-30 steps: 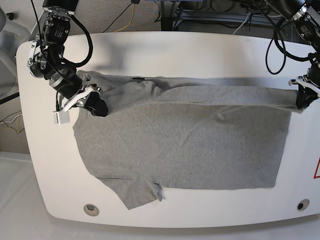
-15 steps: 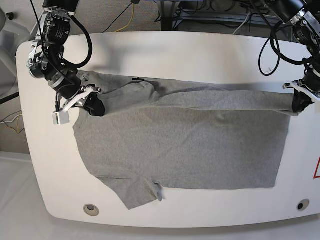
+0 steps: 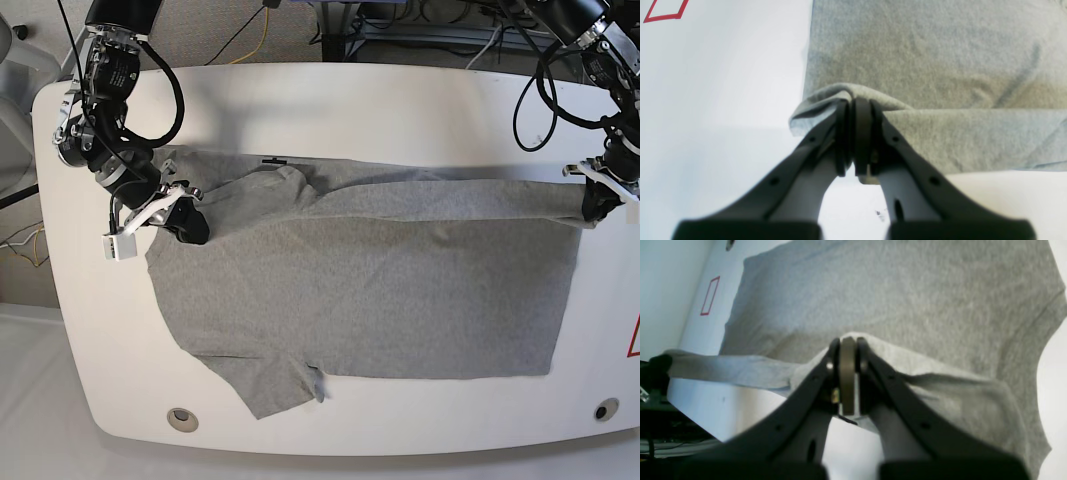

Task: Fold the T-shirt properly
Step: 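Lower the held edge with both grippers, folding a strip over the shirt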

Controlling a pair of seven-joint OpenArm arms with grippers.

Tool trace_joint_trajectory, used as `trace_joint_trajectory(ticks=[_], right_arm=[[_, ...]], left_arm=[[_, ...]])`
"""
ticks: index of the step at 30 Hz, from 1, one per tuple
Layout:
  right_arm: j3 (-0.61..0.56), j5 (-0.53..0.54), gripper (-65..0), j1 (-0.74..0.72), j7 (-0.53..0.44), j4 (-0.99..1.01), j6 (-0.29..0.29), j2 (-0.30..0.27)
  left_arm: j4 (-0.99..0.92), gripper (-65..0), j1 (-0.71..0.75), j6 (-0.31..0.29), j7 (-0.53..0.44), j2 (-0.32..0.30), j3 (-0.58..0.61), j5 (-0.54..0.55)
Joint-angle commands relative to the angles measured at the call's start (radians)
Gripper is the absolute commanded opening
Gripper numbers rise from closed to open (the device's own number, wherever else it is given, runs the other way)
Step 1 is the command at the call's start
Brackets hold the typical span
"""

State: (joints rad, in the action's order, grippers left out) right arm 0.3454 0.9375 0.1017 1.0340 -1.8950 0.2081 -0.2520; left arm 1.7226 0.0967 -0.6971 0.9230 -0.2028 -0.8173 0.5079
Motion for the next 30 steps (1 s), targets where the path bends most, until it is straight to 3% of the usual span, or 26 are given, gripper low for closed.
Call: trace_joint_trajectory(ticks=[1,12,22,30], right_arm=[[0.002,0.013,-65.0,-0.021,-0.017,0.004,0.006,-0.013],[0.001,0.013,-65.0,-0.036,-0.017,0.019,0.007,-0.017],[0.001,0.012,-65.0,-0.038,-0.017,0.039,0.006,-0.017],[0.001,0.012,-65.0,-0.038,-0.017,0.076,0.012,-0.019]], left_arm=[[0.015,-62.9,-0.01,-0.001,-0.045,-0.016,-0.006,-0.004],[-0.055,-62.9,-0.012,-0.001,-0.178,0.001,0.0,-0.111],[-0.134,-62.9,-0.01,-0.001,-0.305,0.003,0.052,-0.145],[-0.149,-62.9,-0.008,-0.001,-0.327,0.004,0.072,-0.17]])
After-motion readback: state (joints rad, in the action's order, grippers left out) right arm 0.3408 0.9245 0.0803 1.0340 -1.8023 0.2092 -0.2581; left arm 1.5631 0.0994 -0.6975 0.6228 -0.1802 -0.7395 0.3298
